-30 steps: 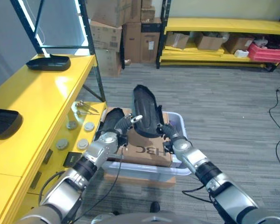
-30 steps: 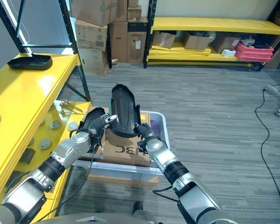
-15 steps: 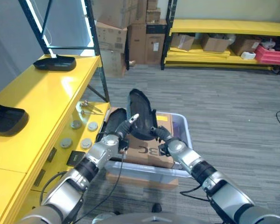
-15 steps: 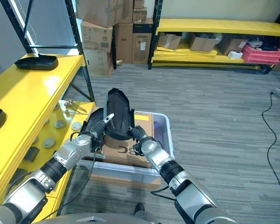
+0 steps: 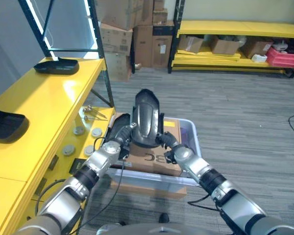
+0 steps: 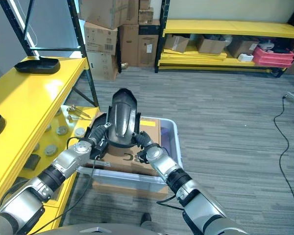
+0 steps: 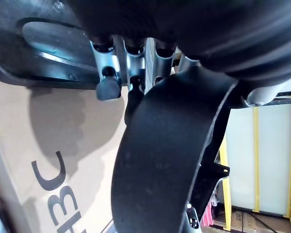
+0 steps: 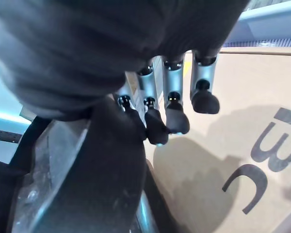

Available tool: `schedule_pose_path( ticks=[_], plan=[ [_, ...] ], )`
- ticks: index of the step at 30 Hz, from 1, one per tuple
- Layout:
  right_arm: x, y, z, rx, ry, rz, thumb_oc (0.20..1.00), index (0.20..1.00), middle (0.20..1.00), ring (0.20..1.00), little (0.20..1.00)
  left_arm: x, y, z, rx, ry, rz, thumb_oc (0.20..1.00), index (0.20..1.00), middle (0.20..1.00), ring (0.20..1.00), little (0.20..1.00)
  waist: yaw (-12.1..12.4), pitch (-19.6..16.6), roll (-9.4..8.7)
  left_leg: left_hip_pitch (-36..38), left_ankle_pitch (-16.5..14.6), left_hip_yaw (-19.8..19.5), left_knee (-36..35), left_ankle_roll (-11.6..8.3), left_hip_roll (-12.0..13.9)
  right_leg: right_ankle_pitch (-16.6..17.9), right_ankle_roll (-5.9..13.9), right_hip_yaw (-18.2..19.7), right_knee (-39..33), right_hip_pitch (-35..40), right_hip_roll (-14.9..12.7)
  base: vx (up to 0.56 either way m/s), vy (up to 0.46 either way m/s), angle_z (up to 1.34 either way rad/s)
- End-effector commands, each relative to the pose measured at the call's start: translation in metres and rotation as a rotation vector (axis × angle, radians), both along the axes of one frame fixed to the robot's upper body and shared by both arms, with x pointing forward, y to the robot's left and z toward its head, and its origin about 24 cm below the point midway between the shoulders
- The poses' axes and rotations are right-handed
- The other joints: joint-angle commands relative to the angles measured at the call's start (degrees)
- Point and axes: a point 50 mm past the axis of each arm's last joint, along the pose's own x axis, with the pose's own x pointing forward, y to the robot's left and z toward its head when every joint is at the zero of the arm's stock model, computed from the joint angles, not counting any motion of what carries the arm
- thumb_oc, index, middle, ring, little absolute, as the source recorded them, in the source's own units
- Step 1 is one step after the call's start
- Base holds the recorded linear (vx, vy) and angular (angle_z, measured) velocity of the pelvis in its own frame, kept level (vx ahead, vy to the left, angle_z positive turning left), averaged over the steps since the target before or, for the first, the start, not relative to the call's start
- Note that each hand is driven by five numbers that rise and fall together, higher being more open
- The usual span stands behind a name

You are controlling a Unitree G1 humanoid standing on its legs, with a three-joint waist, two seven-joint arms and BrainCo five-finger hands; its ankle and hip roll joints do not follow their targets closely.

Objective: Move parts from the plastic box to the shelf.

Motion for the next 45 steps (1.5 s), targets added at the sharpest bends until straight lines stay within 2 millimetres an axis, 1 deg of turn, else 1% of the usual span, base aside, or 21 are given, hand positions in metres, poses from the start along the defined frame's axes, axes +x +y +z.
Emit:
schedule_pose_path(
  ticks=[1,2,3,4,9,13,16,18,19,21,27,30,32,33,34,37,40,42,43,44,45],
  plan=[
    [0.013,0.051,0.042,0.178,-0.133,0.128,0.200,0.200,0.200,0.200,0.200,0.017,-0.053,0.040,-0.164,-0.131,-0.144,0.200,0.200,0.200,0.200,0.200,0.6,-1.7,-1.38,-2.6,-1.9,-4.1,2.4,-3.09,2.6,-3.6,5.75,-1.0,1.2,2.4,-5.2,-0.04,0.023,-0.20],
    [0.015,0.050,0.044,0.192,-0.133,0.117,0.200,0.200,0.200,0.200,0.200,0.018,-0.054,0.042,-0.171,-0.135,-0.145,0.200,0.200,0.200,0.200,0.200,0.5,-1.6,-1.35,-2.5,-1.9,-4.2,2.6,-3.06,2.5,-3.6,5.73,-1.0,1.2,2.6,-5.2,-0.03,0.032,-0.12],
    [0.016,0.049,0.046,0.206,-0.131,0.106,0.432,0.432,0.432,0.432,0.432,0.019,-0.055,0.043,-0.180,-0.136,-0.146,0.200,0.200,0.200,0.200,0.200,0.5,-1.5,-1.33,-2.4,-2.0,-4.3,2.6,-3.05,2.4,-3.5,5.75,-1.1,1.1,2.8,-5.3,-0.02,0.042,-0.06],
    [0.016,0.046,0.047,0.238,-0.116,0.074,1.000,1.000,1.000,1.000,1.000,0.019,-0.058,0.044,-0.202,-0.138,-0.147,0.200,0.200,0.200,0.200,0.200,0.6,-1.5,-1.29,-2.2,-2.2,-4.7,2.7,-2.97,2.2,-3.4,5.83,-1.3,0.9,3.2,-5.5,0.00,0.040,-0.03],
    [0.012,0.039,0.040,0.355,-0.062,-0.016,1.000,1.000,1.000,1.000,1.000,0.014,-0.067,0.051,-0.258,-0.164,-0.149,0.200,0.200,0.200,0.200,0.200,0.8,-1.7,-0.99,-1.7,-2.4,-5.5,2.3,-2.74,2.0,-3.4,5.96,-2.3,0.6,3.8,-5.9,0.03,0.048,0.07],
    [0.008,0.034,0.034,0.471,-0.026,-0.098,1.000,1.000,1.000,1.000,1.000,0.013,-0.066,0.056,-0.300,-0.189,-0.115,0.200,0.200,0.200,0.200,0.200,0.8,-1.6,-0.74,-1.6,-2.3,-5.8,2.1,-2.60,1.9,-3.3,6.01,-2.7,0.6,3.9,-6.0,0.02,0.038,0.05],
    [0.003,0.025,0.029,0.538,-0.029,-0.161,1.000,1.000,1.000,1.000,1.000,0.012,-0.059,0.057,-0.317,-0.212,-0.074,0.200,0.200,0.200,0.200,0.200,0.6,-1.6,-0.55,-1.7,-2.2,-5.6,2.0,-2.45,2.0,-3.4,6.08,-2.8,0.6,3.7,-6.0,0.02,0.029,0.04],
    [-0.002,0.016,0.026,0.574,-0.049,-0.207,1.000,1.000,1.000,1.000,1.000,0.012,-0.051,0.057,-0.325,-0.230,-0.041,0.200,0.200,0.200,0.200,0.200,0.3,-1.5,-0.51,-1.8,-2.1,-5.5,1.9,-2.39,2.1,-3.4,6.09,-2.8,0.7,3.4,-6.0,0.00,0.000,0.00],
    [-0.005,0.005,0.025,0.589,-0.077,-0.238,1.000,1.000,1.000,1.000,1.000,0.013,-0.042,0.057,-0.329,-0.250,0.000,0.200,0.200,0.200,0.200,0.200,-0.2,-1.4,-0.44,-1.8,-2.0,-5.3,1.6,-2.24,2.1,-3.5,6.13,-2.5,0.8,3.2,-5.9,0.00,0.000,0.00],
    [-0.007,0.000,0.024,0.598,-0.090,-0.257,1.000,1.000,1.000,1.000,1.000,0.013,-0.038,0.057,-0.334,-0.258,0.019,0.200,0.200,0.200,0.200,0.200,-0.4,-1.3,-0.43,-1.8,-2.0,-5.1,1.4,-2.12,2.1,-3.5,6.16,-2.3,0.7,3.1,-5.8,0.00,0.000,0.00],
    [-0.016,-0.023,0.021,0.559,-0.155,-0.309,1.000,1.000,1.000,1.000,1.000,0.012,-0.019,0.055,-0.335,-0.292,0.089,0.200,0.200,0.200,0.200,0.200,-1.2,-1.4,-0.39,-1.9,-1.6,-4.6,0.6,-1.85,2.1,-3.4,6.25,-1.7,0.7,2.4,-5.6,-0.01,0.006,-0.04],
    [-0.025,-0.040,0.012,0.521,-0.152,-0.355,1.000,1.000,1.000,1.000,1.000,0.010,-0.007,0.052,-0.332,-0.305,0.129,0.200,0.200,0.200,0.200,0.200,-1.8,-1.5,-0.41,-2.0,-1.4,-4.2,0.2,-1.75,2.1,-3.4,6.35,-1.4,0.6,2.0,-5.4,-0.02,0.007,-0.06],
    [-0.035,-0.054,0.004,0.485,-0.139,-0.385,1.000,1.000,1.000,1.000,1.000,0.009,0.004,0.052,-0.339,-0.320,0.166,0.200,0.200,0.200,0.200,0.200,-2.3,-1.5,-0.48,-2.3,-1.3,-3.8,0.1,-1.63,2.2,-3.4,6.45,-1.1,0.7,1.5,-5.4,-0.04,-0.003,-0.06],
    [-0.047,-0.070,-0.009,0.453,-0.080,-0.430,1.000,1.000,1.000,1.000,1.000,0.007,0.019,0.052,-0.346,-0.342,0.210,0.200,0.200,0.200,0.200,0.200,-2.9,-1.6,-0.58,-2.4,-1.3,-3.4,-0.1,-1.52,2.1,-3.5,6.46,-0.7,0.8,1.1,-5.2,-0.03,-0.007,-0.05],
    [-0.049,-0.073,-0.011,0.436,-0.070,-0.434,1.000,1.000,1.000,1.000,1.000,0.006,0.022,0.052,-0.346,-0.345,0.218,0.200,0.200,0.200,0.200,0.200,-3.0,-1.6,-0.59,-2.5,-1.3,-3.4,-0.2,-1.49,2.1,-3.5,6.46,-0.7,0.9,1.0,-5.2,-0.03,-0.007,-0.08],
    [-0.066,-0.087,-0.031,0.386,0.030,-0.476,1.000,1.000,1.000,1.000,1.000,0.004,0.040,0.053,-0.346,-0.376,0.257,0.200,0.200,0.200,0.200,0.200,-3.5,-1.6,-0.65,-2.8,-1.1,-3.1,-0.5,-1.36,2.0,-3.5,6.49,-0.4,1.1,0.4,-5.1,-0.02,-0.011,-0.13],
    [-0.094,-0.102,-0.060,0.308,0.174,-0.499,1.000,1.000,1.000,1.000,1.000,-0.001,0.060,0.061,-0.334,-0.432,0.294,0.200,0.200,0.200,0.200,0.200,-3.8,-1.4,-0.71,-3.3,-1.1,-3.2,-0.8,-1.04,1.6,-3.6,6.58,-0.1,1.8,-0.4,-5.1,-0.02,-0.034,-0.09],
    [-0.124,-0.109,-0.086,0.241,0.304,-0.504,1.000,1.000,1.000,1.000,1.000,-0.004,0.078,0.073,-0.318,-0.494,0.322,0.200,0.200,0.200,0.200,0.200,-3.7,-1.0,-0.69,-3.9,-1.2,-3.8,-0.8,-0.50,1.2,-4.5,6.62,0.3,4.0,-1.4,-5.1,-0.01,-0.076,-0.04],
    [-0.132,-0.110,-0.093,0.238,0.336,-0.513,1.000,1.000,1.000,1.000,1.000,-0.005,0.082,0.078,-0.321,-0.510,0.327,0.200,0.200,0.200,0.200,0.200,-3.8,-0.9,-0.67,-4.1,-1.2,-4.1,-0.8,-0.32,1.1,-5.0,6.53,0.5,4.9,-1.8,-5.0,-0.01,-0.086,-0.01],
    [-0.144,-0.112,-0.102,0.223,0.376,-0.527,1.000,1.000,1.000,1.000,1.000,-0.006,0.087,0.084,-0.317,-0.536,0.331,0.200,0.200,0.200,0.200,0.200,-4.1,-0.8,-0.61,-4.6,-1.2,-4.7,-0.8,-0.01,1.0,-5.8,6.26,1.4,6.3,-2.6,-4.4,-0.04,-0.105,0.02],
    [-0.159,-0.115,-0.112,0.205,0.419,-0.550,1.000,1.000,1.000,1.000,1.000,-0.005,0.091,0.092,-0.313,-0.577,0.329,0.200,0.200,0.200,0.200,0.200,-4.7,-0.6,-0.45,-5.3,-1.2,-6.4,-0.8,0.39,0.8,-7.1,5.51,3.6,8.1,-3.7,-2.6,-0.06,-0.121,0.05]
  ],
)
